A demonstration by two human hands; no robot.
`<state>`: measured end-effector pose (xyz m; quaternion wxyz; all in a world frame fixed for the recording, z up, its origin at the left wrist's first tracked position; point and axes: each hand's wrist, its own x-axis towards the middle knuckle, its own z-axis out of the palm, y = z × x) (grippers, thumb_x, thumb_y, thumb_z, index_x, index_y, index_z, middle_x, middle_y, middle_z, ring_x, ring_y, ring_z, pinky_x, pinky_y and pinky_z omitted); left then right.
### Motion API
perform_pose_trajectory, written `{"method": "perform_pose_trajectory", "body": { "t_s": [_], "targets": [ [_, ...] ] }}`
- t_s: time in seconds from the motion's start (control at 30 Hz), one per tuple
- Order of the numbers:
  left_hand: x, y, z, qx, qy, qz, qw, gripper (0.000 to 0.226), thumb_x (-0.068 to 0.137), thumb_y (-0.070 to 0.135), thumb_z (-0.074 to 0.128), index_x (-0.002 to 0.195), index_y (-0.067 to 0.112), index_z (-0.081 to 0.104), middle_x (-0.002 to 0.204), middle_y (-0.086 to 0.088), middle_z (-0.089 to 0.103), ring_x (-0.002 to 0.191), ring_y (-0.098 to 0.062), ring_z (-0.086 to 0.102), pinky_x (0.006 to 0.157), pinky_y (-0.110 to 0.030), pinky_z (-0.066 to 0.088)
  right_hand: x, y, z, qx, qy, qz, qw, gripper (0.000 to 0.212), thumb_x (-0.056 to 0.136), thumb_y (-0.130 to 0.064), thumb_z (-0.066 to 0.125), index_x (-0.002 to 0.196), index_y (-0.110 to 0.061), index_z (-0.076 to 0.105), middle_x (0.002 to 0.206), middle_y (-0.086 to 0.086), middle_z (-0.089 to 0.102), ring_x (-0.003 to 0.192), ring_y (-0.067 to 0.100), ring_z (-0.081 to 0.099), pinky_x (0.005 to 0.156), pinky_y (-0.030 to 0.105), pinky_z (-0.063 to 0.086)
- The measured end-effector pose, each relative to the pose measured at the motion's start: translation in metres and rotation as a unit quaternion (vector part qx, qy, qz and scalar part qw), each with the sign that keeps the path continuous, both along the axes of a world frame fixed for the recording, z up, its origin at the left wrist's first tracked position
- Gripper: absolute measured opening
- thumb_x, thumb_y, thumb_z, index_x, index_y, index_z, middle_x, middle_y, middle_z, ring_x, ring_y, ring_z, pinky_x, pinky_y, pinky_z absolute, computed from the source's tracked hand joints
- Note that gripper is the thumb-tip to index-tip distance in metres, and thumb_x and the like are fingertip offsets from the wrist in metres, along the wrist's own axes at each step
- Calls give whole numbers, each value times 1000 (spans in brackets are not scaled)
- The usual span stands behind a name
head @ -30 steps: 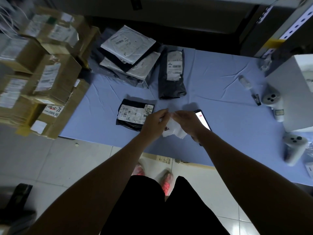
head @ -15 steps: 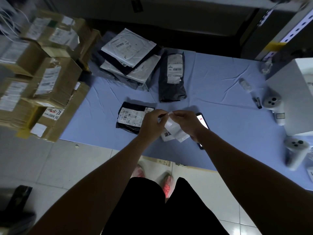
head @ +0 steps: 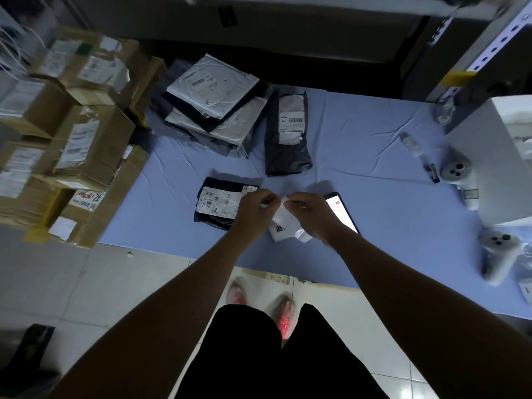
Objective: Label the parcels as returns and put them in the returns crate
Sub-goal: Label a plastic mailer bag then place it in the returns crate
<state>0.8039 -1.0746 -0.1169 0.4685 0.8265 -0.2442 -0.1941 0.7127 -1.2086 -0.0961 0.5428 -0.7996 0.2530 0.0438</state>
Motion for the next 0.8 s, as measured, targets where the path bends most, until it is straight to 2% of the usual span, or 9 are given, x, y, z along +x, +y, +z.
{"method": "perform_pose_trajectory", "body": {
  "t_s": [0.1, 0.2, 0.27, 0.37, 0.43, 0.57, 0.67, 0.8],
  "targets": [
    [-2, 1, -1, -14, -21, -32, 999, 9, 91, 10, 66, 86, 3, 70, 81, -3, 70, 74, -4, 62, 71, -13, 45, -3, 0, -1, -3, 2, 0, 1000, 19, 100, -23, 56, 100, -10, 71, 84, -6, 65, 80, 9, 59, 76, 25, 44],
    [-3, 1, 1, -15, -52, -80, 995, 18, 91, 19, 65, 94, 3, 72, 87, -4, 73, 83, -13, 67, 79, -24, 52, -7, -1, -4, -30, 3, 14, 999, 25, 101, -25, 56, 109, -9, 72, 101, 1, 69, 93, 15, 63, 85, 29, 47],
    [-3, 2, 1, -4, -79, -107, 991, 26, 90, 26, 61, 97, 4, 73, 88, -4, 73, 83, -16, 67, 78, -28, 52, -11, -1, -3, -32, 1, 7, 999, 25, 100, -26, 57, 109, -8, 72, 97, 0, 68, 86, 9, 61, 83, 28, 47],
    [-3, 3, 2, 6, -97, -135, 986, 32, 91, 29, 56, 100, 4, 74, 92, -6, 72, 84, -17, 66, 77, -29, 49, -16, -4, -7, 0, -10, -33, 999, 17, 97, -27, 62, 92, -15, 73, 77, -4, 67, 65, -2, 58, 64, 16, 44],
    [-3, 3, 2, 8, -90, -148, 985, 30, 93, 26, 57, 101, 2, 73, 93, -8, 73, 85, -18, 66, 77, -26, 49, -19, -4, -9, 17, -7, -56, 998, 14, 95, -27, 65, 86, -18, 72, 74, -4, 68, 60, -6, 58, 58, 11, 43],
    [-6, 2, 1, -5, -74, -132, 988, 17, 94, 12, 62, 101, 1, 73, 94, -8, 73, 85, -13, 65, 74, -9, 42, -21, -3, -11, 5, -14, -63, 998, 15, 93, -28, 66, 88, -17, 75, 75, -4, 70, 65, 0, 60, 65, 19, 45],
    [-10, 0, 2, -9, -64, -96, 993, 15, 93, 11, 63, 96, 0, 74, 88, -7, 74, 81, -14, 66, 71, -11, 44, -21, -1, -10, -10, -16, -70, 997, 21, 93, -29, 67, 94, -11, 77, 78, -5, 70, 73, 11, 63, 71, 25, 47],
    [-13, -2, 3, -15, -61, -54, 997, 13, 88, 10, 65, 87, 0, 72, 82, -6, 73, 77, -10, 65, 69, -16, 45, -22, 1, -6, -28, -12, -55, 998, 18, 94, -29, 65, 89, -14, 74, 76, -12, 63, 71, 2, 57, 67, 21, 44]
  ]
}}
